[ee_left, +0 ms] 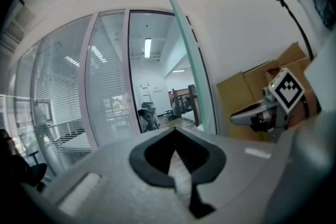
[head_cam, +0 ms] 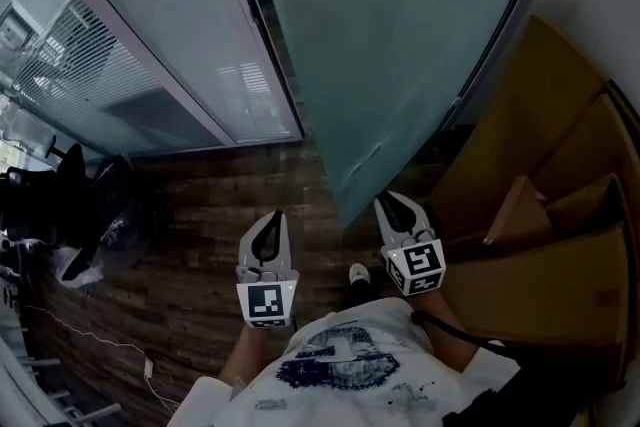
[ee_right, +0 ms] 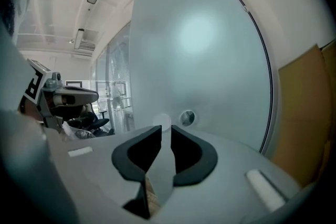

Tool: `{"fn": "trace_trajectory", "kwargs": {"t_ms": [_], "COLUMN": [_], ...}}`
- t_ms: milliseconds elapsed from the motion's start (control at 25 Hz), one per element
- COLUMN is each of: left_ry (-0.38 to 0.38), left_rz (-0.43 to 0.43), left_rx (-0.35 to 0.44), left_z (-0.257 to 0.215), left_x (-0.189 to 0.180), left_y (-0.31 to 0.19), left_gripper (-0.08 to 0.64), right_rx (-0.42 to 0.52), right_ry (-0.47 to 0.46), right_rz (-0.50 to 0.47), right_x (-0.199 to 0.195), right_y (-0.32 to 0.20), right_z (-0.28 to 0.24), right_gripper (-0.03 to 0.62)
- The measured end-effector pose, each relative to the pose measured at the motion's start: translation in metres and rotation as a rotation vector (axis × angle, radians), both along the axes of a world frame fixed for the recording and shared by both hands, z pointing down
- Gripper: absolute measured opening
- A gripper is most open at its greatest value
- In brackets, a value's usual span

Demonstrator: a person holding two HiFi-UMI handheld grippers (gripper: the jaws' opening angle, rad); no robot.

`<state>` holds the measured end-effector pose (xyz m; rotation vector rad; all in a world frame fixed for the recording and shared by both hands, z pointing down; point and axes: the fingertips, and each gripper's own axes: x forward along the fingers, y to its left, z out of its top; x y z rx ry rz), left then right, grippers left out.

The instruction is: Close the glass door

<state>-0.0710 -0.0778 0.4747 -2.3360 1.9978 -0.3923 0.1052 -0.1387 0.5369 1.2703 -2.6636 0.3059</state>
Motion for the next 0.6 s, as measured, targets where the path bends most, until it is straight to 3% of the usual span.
{"fn": "trace_trajectory", "kwargs": {"t_ms": [80, 160, 600], "left_ry": [0.01, 0.008, -0.032], "left_rz": [-0.011, -0.024, -0.138], "left_rx": [-0.018, -0.024, -0.003], "left_z": [-0.003, -0.003, -0.001], "left_x": [0.001, 0.0, -0.013], "left_y": [-0.007, -0.013, -0.027], "left_gripper": [0.003, 0.003, 0.003], "right_rx": [-0.003, -0.008, 0.026], "right_ry": [0.01, 0.014, 0.02], "right_rz": [-0.014, -0.031, -0.113], "right_x": [-0.003, -0.006, -0.02], "right_y": [-0.01, -0.018, -0.057], "right_z": [0.005, 0.009, 0.022], "right_gripper": [0.062, 0.118, 0.212]}}
